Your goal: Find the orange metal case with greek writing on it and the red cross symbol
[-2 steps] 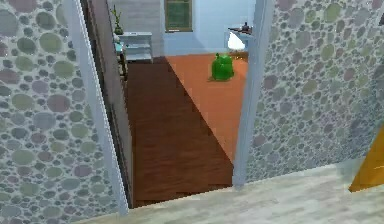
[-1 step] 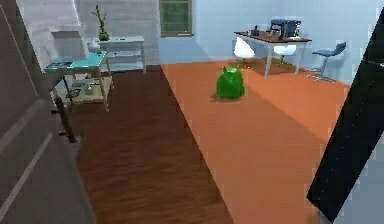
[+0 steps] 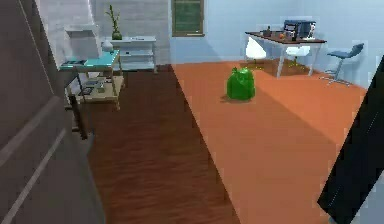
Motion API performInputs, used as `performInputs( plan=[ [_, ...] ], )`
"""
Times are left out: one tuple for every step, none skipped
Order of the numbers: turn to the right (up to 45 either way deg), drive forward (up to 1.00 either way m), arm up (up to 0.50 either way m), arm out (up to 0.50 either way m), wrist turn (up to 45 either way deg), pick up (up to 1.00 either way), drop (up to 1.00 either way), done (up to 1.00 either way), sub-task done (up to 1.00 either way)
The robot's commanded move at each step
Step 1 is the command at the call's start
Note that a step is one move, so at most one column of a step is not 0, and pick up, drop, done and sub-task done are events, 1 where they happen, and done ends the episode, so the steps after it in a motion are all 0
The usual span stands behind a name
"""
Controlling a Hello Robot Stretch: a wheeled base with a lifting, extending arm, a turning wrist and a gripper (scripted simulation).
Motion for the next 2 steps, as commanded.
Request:
performInputs(
  plan=[
    [0.0, 0.45, 0.00, 0.00, 0.0, 0.00, 0.00, 0.00, 0.00],
    [33.0, 0.00, 0.00, 0.00, 0.0, 0.00, 0.00, 0.00, 0.00]
  ],
)
